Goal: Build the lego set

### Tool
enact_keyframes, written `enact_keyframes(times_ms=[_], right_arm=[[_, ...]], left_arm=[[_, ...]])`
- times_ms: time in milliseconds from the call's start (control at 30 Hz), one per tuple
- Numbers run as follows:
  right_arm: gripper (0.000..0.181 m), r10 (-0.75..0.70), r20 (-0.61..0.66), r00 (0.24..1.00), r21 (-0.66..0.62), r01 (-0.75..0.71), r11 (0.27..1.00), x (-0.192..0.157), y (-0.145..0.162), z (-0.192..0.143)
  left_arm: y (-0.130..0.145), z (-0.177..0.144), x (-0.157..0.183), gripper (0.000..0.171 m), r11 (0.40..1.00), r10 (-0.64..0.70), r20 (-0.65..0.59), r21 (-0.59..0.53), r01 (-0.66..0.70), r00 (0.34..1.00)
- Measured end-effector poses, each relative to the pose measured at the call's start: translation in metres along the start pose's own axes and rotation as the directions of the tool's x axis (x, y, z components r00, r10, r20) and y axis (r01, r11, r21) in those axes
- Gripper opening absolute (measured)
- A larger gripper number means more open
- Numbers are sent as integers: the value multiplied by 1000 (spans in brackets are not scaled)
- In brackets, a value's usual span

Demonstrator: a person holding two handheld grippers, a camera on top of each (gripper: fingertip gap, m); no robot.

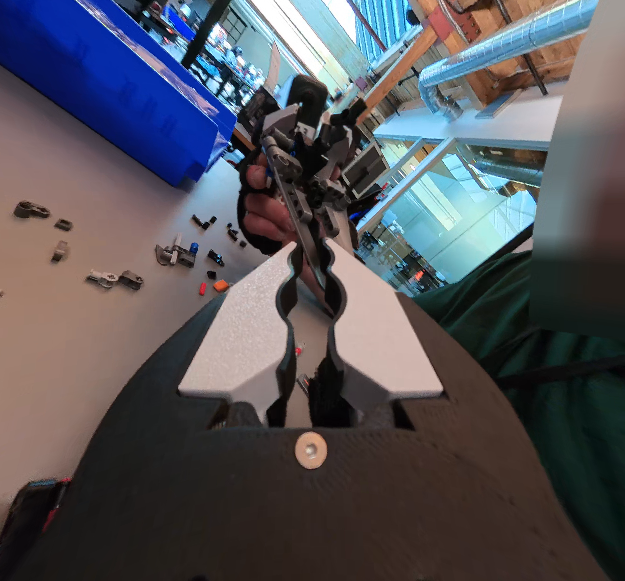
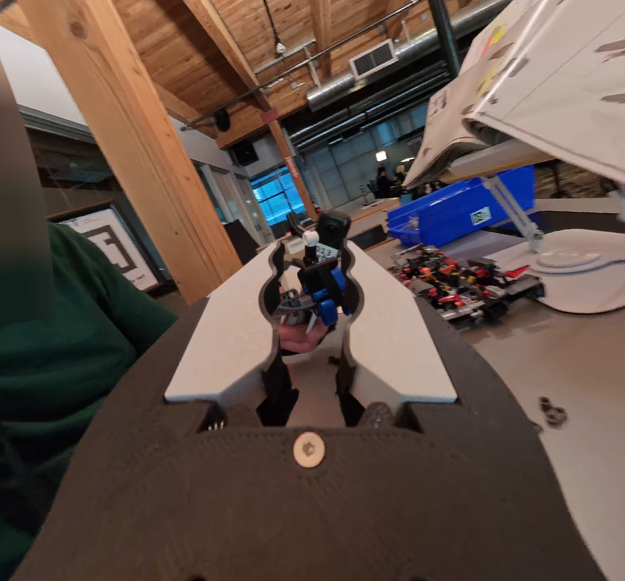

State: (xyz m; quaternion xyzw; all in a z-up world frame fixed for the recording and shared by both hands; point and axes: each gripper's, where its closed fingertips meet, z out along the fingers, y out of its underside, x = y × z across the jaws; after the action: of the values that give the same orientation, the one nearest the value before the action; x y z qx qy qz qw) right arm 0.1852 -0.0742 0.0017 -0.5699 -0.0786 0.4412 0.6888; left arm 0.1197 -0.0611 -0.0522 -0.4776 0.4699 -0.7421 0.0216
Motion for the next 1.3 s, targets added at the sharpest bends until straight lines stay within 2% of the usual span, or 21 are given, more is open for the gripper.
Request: enact_keyframes(times_ms=[133,300,400,500,633,1300], right_arm=[[32,-132,-112,985,-47,128,991,4,-5,-4],[37,-299,-229,926,-131,276,952,8,-6,-2],[42,-354,-234,905,-141,329,934,2,-7,3],[41,-410,-241,880,-204,367,908,3,0,7],[37,-430,-247,868,-260,368,893,7,8,9],[37,-408,-257,876,-244,350,904,10,7,9]], left_arm=[[-8,1,-4,7,998,25,50,58,-28,998],[-12,7,-8,8,996,20,82,79,-27,996],[-9,11,-12,7,998,24,100,62,-30,995],[-7,15,-13,7,998,30,110,57,-37,993],[-8,17,-13,7,997,31,114,62,-39,993],[-13,23,-13,7,997,40,128,62,-48,991]])
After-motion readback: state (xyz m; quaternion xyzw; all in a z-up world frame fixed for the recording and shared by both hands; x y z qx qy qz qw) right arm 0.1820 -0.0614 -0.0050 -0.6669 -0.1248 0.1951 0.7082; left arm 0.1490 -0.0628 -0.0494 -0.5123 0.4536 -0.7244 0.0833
